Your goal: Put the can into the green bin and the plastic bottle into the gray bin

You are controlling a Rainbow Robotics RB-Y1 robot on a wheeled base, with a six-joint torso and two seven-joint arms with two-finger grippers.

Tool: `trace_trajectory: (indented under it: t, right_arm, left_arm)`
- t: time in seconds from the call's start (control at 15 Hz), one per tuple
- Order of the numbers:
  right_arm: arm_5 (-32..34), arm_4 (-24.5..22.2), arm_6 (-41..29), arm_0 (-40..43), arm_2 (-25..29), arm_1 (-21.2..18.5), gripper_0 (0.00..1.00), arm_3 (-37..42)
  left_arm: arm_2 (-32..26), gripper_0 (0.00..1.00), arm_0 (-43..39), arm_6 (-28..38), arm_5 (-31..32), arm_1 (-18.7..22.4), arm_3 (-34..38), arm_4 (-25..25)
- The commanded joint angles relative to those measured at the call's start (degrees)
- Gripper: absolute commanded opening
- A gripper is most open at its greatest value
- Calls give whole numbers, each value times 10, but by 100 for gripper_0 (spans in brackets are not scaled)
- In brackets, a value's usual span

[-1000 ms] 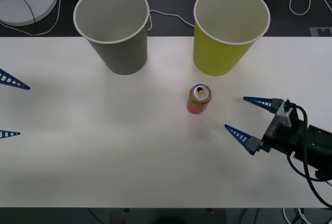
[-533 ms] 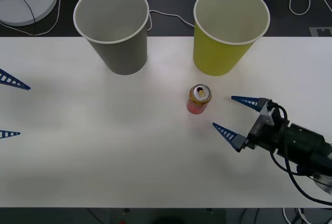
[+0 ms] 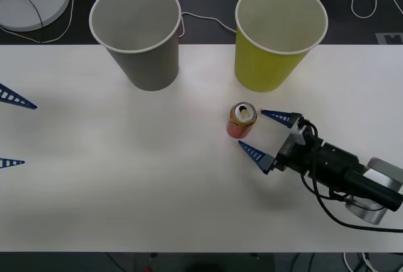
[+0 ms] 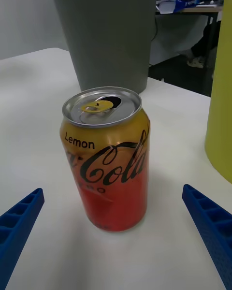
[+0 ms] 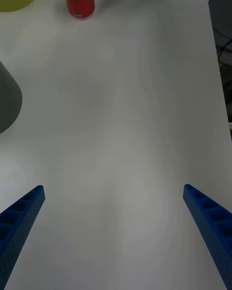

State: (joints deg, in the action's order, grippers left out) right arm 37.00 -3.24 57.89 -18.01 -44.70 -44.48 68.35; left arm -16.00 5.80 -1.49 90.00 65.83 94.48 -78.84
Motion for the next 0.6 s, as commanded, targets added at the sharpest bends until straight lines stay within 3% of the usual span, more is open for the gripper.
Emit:
trace_trajectory:
  t: [0.07, 0.6]
  right_arm:
    - [4, 0, 7, -25, -9, 22, 100, -31]
    - [5, -1, 17, -76, -24, 79, 100, -97]
  left_arm:
    - [0, 100, 0, 0, 0, 0, 0, 0]
    - [0, 100, 0, 0, 0, 0, 0, 0]
